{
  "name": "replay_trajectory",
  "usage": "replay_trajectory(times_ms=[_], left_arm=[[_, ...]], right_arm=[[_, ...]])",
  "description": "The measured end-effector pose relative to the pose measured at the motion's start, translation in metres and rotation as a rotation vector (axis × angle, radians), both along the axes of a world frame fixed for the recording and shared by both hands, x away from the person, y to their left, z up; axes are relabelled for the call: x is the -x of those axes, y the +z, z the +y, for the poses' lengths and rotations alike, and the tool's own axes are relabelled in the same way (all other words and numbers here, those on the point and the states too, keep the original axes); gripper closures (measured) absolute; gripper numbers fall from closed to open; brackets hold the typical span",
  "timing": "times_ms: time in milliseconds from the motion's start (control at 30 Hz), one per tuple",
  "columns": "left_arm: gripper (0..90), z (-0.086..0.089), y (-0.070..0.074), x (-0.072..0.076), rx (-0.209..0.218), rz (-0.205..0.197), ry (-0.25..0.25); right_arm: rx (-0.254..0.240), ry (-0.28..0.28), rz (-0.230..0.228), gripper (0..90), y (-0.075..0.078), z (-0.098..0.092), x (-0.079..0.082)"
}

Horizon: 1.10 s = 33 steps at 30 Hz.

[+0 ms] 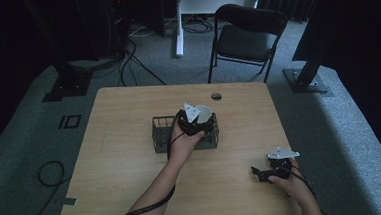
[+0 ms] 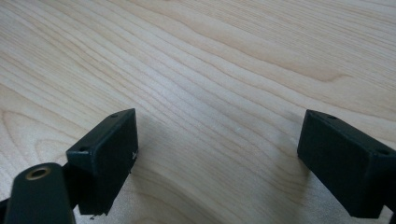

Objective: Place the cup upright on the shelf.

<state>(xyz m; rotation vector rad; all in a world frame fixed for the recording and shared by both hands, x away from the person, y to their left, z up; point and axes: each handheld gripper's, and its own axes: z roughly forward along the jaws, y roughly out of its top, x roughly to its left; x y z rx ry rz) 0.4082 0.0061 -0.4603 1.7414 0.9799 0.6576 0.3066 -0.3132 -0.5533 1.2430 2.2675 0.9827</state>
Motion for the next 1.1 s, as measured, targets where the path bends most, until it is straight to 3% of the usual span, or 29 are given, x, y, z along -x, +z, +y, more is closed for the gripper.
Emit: replay_trajectory(times_ms=[167, 467, 600, 700, 767, 933, 1100], left_arm=[[20.4, 0.001, -0.004, -0.001, -0.010, 0.008, -0.007], [20.1, -0.002, -0.005, 0.001, -0.056, -0.025, -0.032], [11.8, -0.002, -0.005, 0.000, -0.051, 0.015, -0.062], [8.4, -0.001, -0.002, 0.002, -0.072, 0.008, -0.084], [6.7, 0.000, 0.002, 0.004, -0.055, 0.002, -0.095], [6.6, 0.005, 0.010, 0.010, -0.074, -0.010, -0.099], [6.6, 0.013, 0.012, 0.014, -0.061, -0.010, -0.088]], right_arm=[[0.000, 0.000, 0.000, 12.0, 0.000, 0.000, 0.000], [0.000, 0.000, 0.000, 12.0, 0.000, 0.000, 0.000], [0.000, 0.000, 0.000, 12.0, 0.000, 0.000, 0.000], [0.000, 0.000, 0.000, 12.0, 0.000, 0.000, 0.000], [0.000, 0.000, 0.000, 12.0, 0.000, 0.000, 0.000], [0.000, 0.000, 0.000, 12.0, 0.000, 0.000, 0.000], [0.000, 0.000, 0.000, 12.0, 0.000, 0.000, 0.000]])
